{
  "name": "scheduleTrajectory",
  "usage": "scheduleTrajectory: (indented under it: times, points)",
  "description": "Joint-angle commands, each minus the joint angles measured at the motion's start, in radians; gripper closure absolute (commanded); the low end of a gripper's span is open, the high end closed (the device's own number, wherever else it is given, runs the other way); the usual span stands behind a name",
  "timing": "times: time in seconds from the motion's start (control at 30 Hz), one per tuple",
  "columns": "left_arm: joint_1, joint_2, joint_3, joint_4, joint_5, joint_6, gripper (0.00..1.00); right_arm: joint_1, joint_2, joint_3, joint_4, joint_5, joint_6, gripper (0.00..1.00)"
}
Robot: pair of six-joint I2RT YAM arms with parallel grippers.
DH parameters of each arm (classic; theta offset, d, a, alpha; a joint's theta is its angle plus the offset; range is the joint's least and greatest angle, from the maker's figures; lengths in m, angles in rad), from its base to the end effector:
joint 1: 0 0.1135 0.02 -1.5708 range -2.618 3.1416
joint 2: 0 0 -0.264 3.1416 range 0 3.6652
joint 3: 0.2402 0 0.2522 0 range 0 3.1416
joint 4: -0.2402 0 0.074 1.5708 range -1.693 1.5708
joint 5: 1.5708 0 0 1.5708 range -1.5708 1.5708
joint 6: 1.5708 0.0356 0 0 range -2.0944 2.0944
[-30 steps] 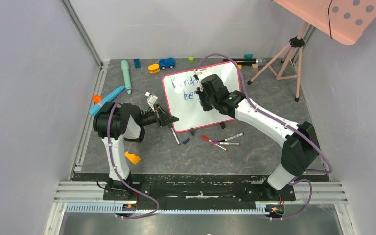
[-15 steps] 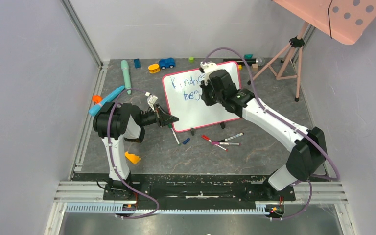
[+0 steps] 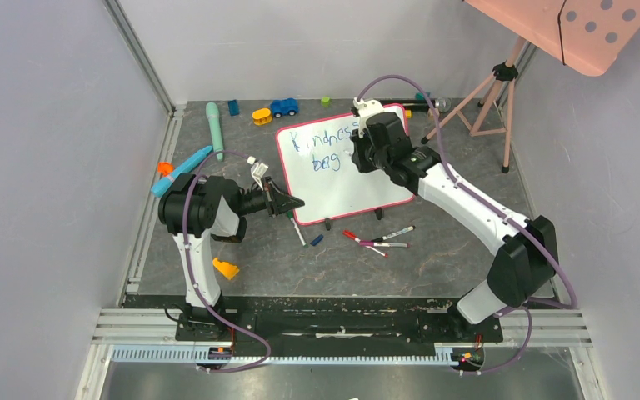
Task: Write a sentence on the whiteboard
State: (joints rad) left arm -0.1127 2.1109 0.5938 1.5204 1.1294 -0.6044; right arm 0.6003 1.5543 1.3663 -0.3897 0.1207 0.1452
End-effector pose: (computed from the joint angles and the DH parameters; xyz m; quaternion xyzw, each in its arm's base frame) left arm 0.3124 -0.0678 0.0988 0.2225 0.6707 -0.5637 0.4277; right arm 0.2987 0.1993 0.3309 -0.1700 0.8615 0.1238 0.4622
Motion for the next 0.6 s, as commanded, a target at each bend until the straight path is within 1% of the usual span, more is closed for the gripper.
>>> scheduleTrajectory:
  times: [0.0, 0.57]
  points:
    - [0.003, 0.032, -0.014, 0.037, -0.086, 0.210, 0.95, 0.006, 0.004, 0.035, 0.004, 0.003, -0.014, 1.00]
    - [0.004, 0.032, -0.013, 0.037, -0.086, 0.209, 0.95, 0.008, 0.040, 0.045, 0.002, 0.009, -0.022, 1.00]
